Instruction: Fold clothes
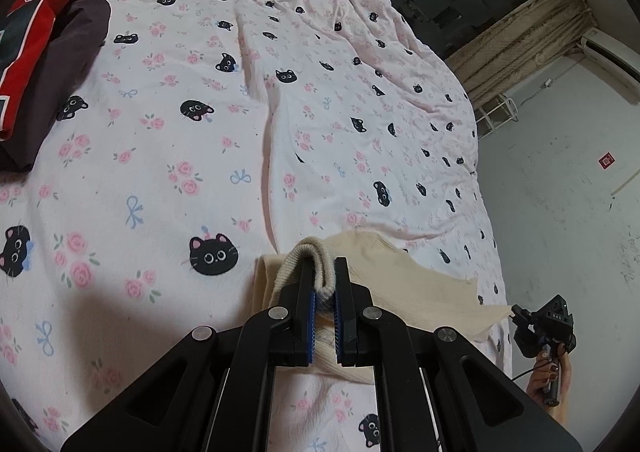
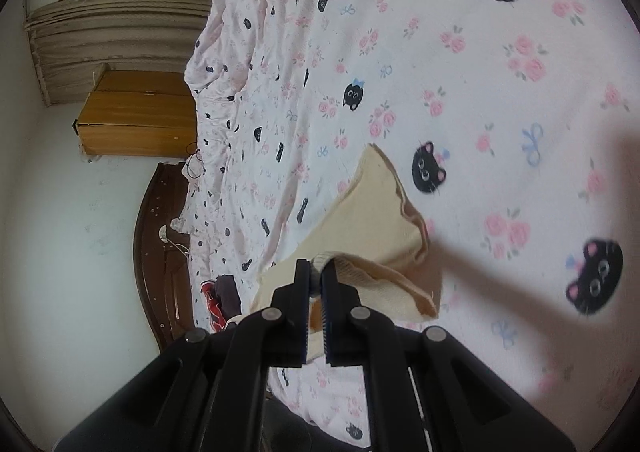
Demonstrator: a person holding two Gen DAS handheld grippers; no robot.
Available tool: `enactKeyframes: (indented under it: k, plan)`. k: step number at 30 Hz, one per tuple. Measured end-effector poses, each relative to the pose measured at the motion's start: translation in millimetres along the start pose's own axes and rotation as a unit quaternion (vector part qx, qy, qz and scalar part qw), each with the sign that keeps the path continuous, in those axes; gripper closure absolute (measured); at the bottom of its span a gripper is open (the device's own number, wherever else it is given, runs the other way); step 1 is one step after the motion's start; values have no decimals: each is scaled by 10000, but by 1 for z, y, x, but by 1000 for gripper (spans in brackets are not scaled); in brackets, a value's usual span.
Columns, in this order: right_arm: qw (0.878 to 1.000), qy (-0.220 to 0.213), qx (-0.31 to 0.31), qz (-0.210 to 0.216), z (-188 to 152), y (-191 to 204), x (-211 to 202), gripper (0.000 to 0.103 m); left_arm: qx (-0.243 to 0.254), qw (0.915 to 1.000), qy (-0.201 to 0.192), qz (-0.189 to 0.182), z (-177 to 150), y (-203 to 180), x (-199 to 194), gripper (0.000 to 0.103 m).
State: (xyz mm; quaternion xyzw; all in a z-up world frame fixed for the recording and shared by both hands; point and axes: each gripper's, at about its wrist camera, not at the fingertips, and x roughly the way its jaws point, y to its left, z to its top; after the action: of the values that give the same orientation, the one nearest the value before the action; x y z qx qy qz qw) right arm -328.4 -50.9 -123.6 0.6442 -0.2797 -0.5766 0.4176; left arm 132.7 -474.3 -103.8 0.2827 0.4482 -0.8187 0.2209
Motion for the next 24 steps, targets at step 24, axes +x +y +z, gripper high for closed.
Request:
enactKeyframes:
  k: [24]
  plan:
    - [9972,67,311,-680,52,-2,62,97,-205,9997,41,120,7,6,25,97]
